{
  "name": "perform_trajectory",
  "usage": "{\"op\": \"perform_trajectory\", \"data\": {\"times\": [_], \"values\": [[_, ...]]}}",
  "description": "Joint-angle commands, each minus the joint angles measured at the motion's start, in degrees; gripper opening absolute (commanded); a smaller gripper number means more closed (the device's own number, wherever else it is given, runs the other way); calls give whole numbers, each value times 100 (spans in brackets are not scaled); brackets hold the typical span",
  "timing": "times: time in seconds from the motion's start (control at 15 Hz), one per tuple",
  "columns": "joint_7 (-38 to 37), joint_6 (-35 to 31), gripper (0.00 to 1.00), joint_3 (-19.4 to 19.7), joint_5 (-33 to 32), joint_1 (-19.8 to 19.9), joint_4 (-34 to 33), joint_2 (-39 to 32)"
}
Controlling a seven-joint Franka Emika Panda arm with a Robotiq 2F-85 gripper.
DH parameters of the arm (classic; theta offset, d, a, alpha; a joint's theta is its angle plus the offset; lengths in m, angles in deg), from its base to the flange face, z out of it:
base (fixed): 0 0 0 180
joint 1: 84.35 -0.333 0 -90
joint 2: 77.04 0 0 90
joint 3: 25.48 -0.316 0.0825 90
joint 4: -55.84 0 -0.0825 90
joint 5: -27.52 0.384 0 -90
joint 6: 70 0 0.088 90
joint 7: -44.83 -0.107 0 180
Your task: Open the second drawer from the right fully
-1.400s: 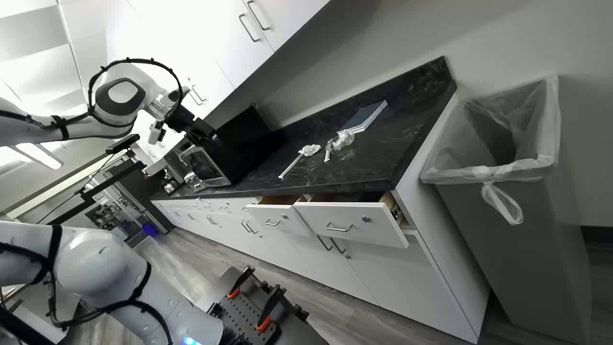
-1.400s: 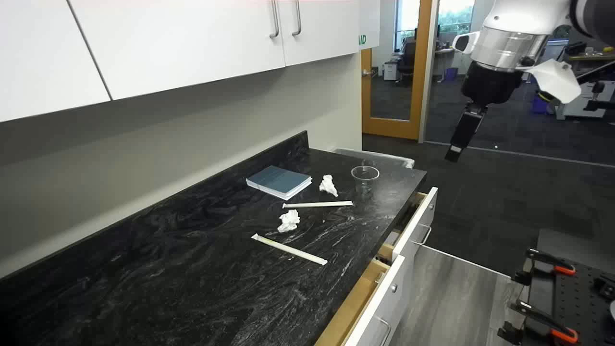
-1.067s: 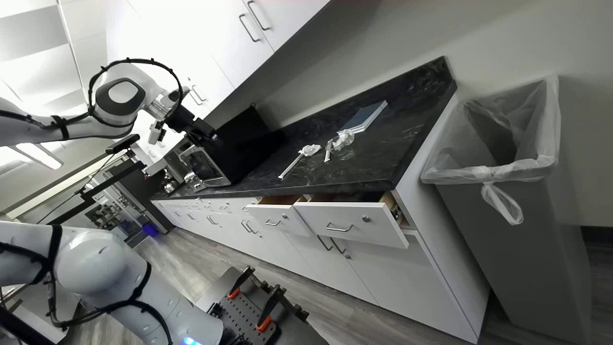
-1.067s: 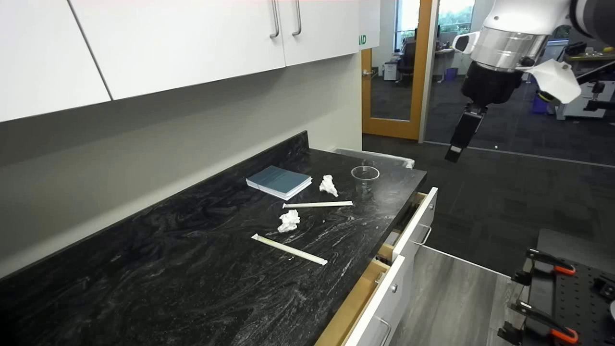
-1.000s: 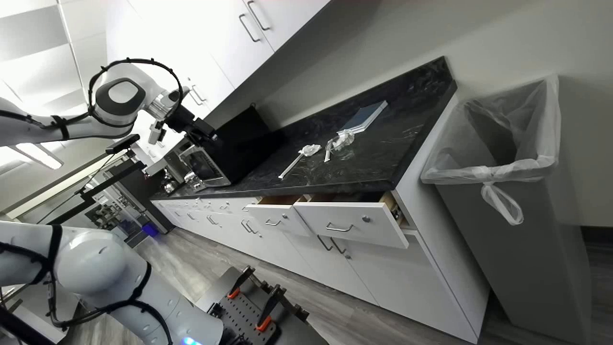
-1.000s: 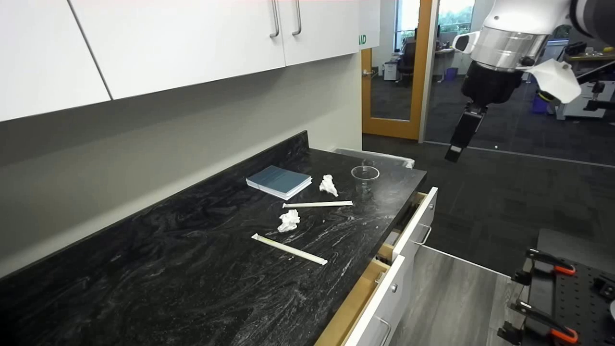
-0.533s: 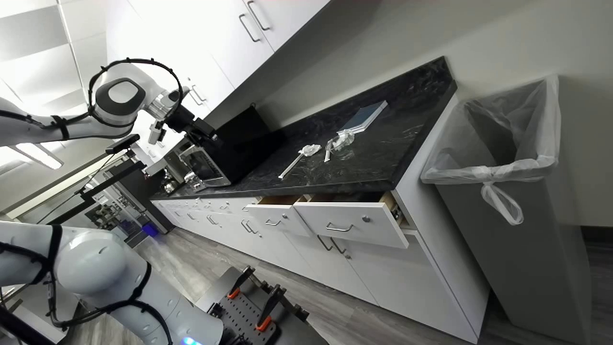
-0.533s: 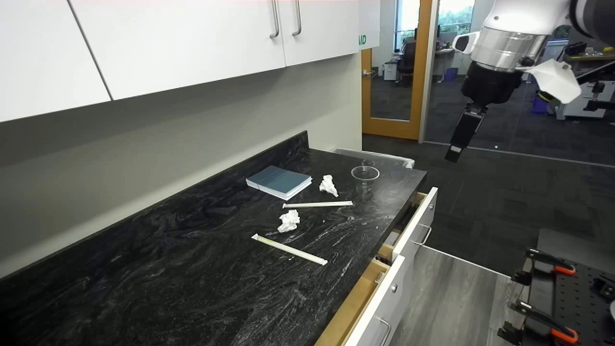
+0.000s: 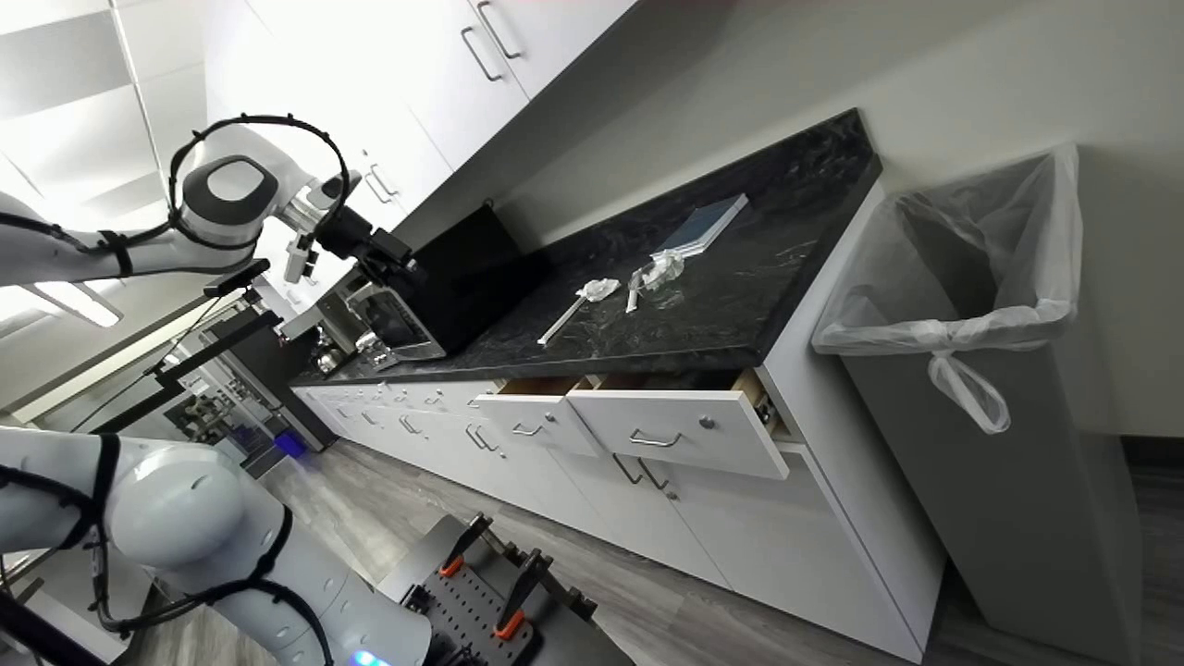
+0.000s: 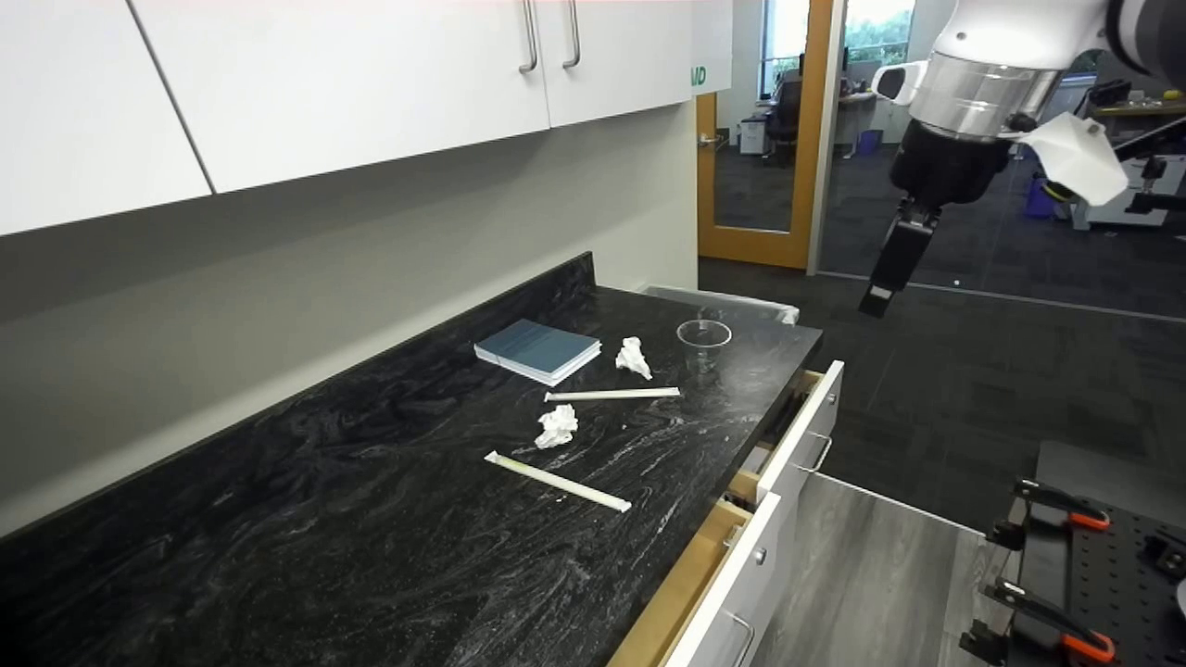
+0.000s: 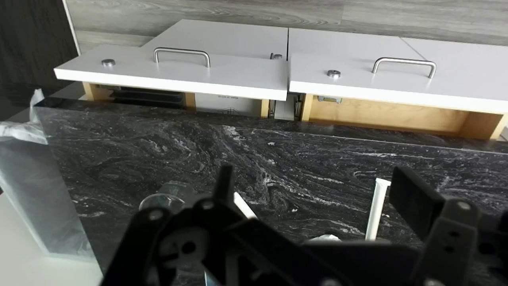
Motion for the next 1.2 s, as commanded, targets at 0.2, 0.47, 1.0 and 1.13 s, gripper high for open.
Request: {"op": "perform_trajectory", "data": {"times": [0.2, 0.47, 1.0, 1.13], "values": [[-1521, -34, 100, -1683, -807, -295, -105, -407], [-2258, -93, 100, -2492, -1236, -331, -76, -716], [-2799, 506, 100, -3143, -2006, -93, -241, -1131], [-3319, 653, 100, -3714, -2628, 62, -277, -1557]]}}
